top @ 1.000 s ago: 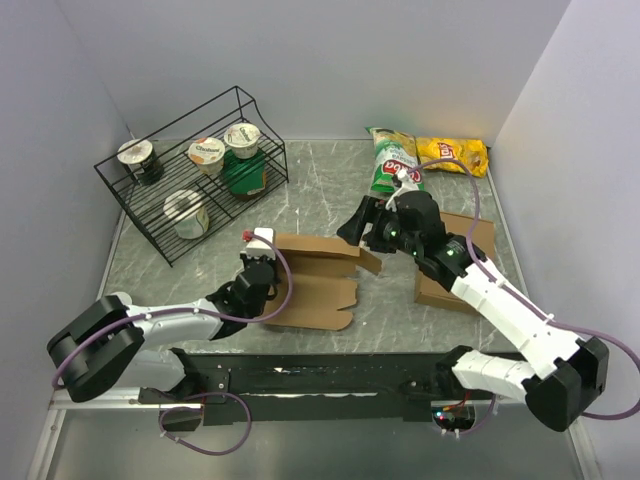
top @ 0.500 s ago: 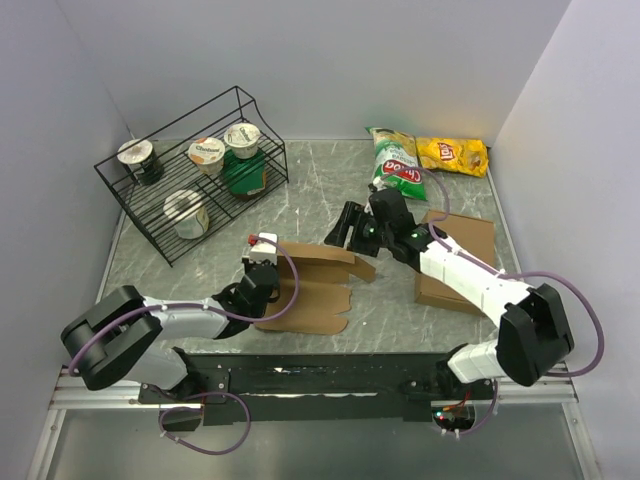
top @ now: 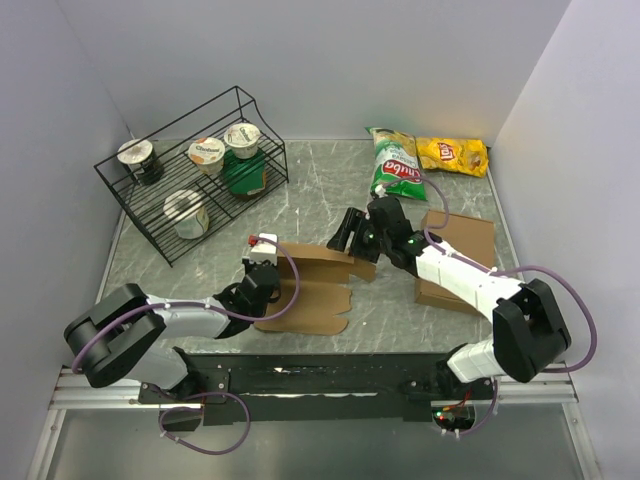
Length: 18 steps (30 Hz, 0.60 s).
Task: Fold the paper box
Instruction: Fold the paper box at the center of the board.
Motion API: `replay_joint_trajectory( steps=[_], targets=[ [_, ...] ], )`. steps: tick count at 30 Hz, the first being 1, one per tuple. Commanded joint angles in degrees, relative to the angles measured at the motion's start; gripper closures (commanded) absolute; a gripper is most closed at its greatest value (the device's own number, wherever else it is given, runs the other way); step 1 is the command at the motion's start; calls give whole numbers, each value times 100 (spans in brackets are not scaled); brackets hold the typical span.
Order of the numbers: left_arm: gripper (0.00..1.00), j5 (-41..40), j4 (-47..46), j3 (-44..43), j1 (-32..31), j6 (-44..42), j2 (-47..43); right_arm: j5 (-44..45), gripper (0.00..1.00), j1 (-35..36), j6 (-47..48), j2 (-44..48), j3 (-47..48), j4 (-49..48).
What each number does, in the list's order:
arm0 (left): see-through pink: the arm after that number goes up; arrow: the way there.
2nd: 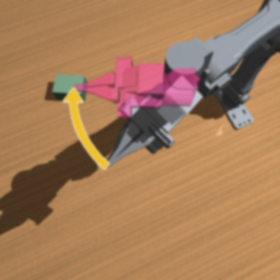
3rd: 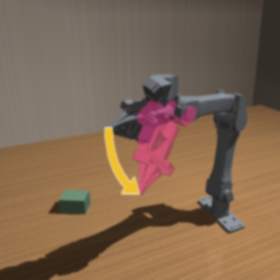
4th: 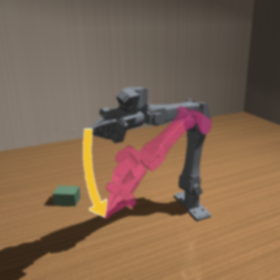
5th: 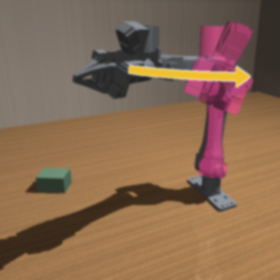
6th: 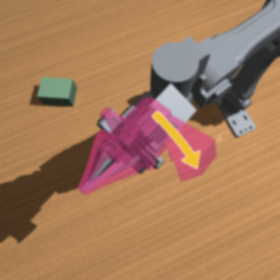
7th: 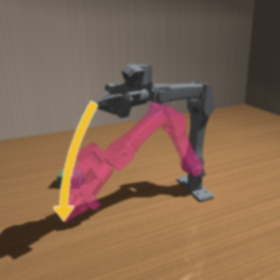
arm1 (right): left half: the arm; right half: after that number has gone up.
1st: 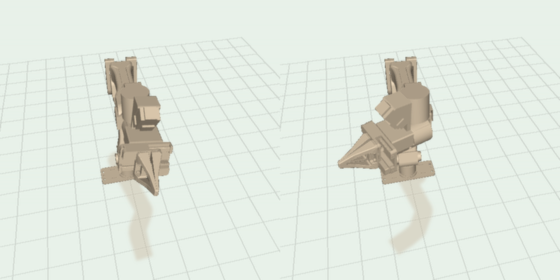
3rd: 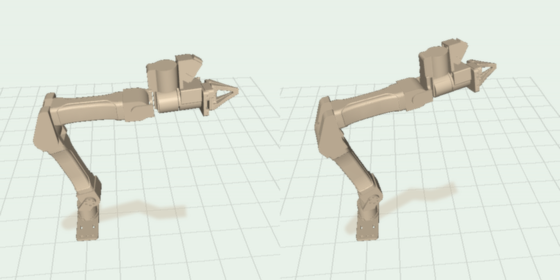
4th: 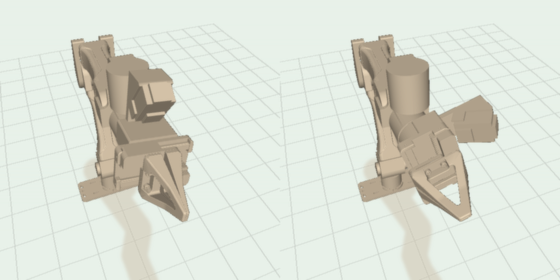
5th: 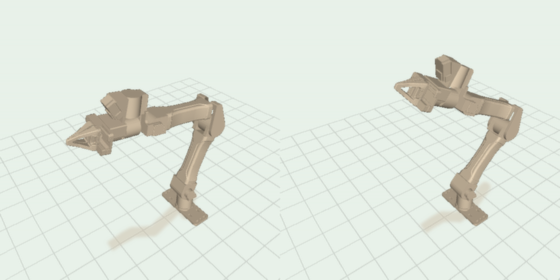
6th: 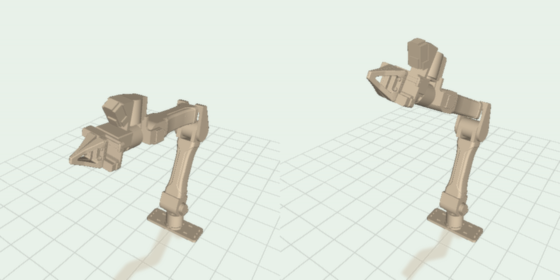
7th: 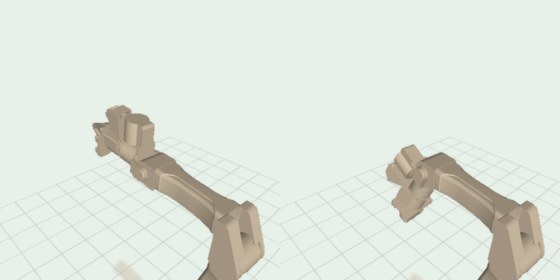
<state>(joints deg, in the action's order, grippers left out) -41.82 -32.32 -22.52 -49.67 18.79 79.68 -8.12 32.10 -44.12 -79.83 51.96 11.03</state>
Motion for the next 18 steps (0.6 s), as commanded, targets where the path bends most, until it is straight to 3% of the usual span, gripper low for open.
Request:
replay_joint_trajectory(
  steps=[1,7,18],
  targets=[
    [87,16,-275,-112,10,64,48,-31,24,25,-123,-234,-125,-250],
    [87,-1,-249,-103,10,99,48,38,25,33,-124,-402,-178,-242],
    [87,-19,-275,-59,19,99,-14,800,20,392,227,283,-21,521]
  ],
)
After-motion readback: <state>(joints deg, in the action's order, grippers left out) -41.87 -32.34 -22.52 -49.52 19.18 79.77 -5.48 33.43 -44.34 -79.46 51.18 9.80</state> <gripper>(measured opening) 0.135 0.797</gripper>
